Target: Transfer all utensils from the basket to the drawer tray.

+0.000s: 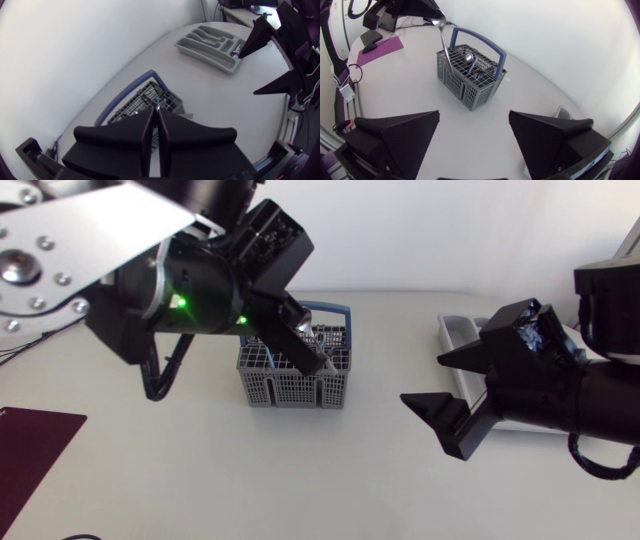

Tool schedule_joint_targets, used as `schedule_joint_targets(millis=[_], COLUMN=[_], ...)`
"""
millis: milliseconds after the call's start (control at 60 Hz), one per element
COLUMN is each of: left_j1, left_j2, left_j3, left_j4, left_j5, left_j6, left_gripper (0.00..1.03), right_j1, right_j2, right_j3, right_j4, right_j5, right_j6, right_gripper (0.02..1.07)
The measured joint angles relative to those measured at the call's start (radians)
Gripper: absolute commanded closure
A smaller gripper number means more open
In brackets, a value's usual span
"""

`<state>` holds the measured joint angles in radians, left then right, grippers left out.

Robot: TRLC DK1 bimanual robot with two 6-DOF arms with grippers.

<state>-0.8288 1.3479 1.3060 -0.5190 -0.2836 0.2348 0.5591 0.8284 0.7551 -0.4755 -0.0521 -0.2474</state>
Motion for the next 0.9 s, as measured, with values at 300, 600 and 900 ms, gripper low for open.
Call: schedule_joint_targets(millis=[300,600,900], left_j1=[0.043,0.069,0.076], left_j2=[0.164,0.249,0.252], left_j3=[0.134,0.204,0.207], left_j4=[-0.126,-0.177,-0.184], left_j5=[0.339,0.490,0.541], left_j6=[-0.140,-0.183,-0.190], left_gripper=[1.00,1.00,1.00], right_j1=[0.056,0.062,0.082], right_j2=[0.095,0.211,0.257], right_j3=[0.043,0.061,0.071], right_j4=[0.017,0.068,0.092], right_j5=[-0.005,-0.008,-0.022], right_j6=[0.011,0.028,0.039], right_gripper=[0.12,0.17,0.47])
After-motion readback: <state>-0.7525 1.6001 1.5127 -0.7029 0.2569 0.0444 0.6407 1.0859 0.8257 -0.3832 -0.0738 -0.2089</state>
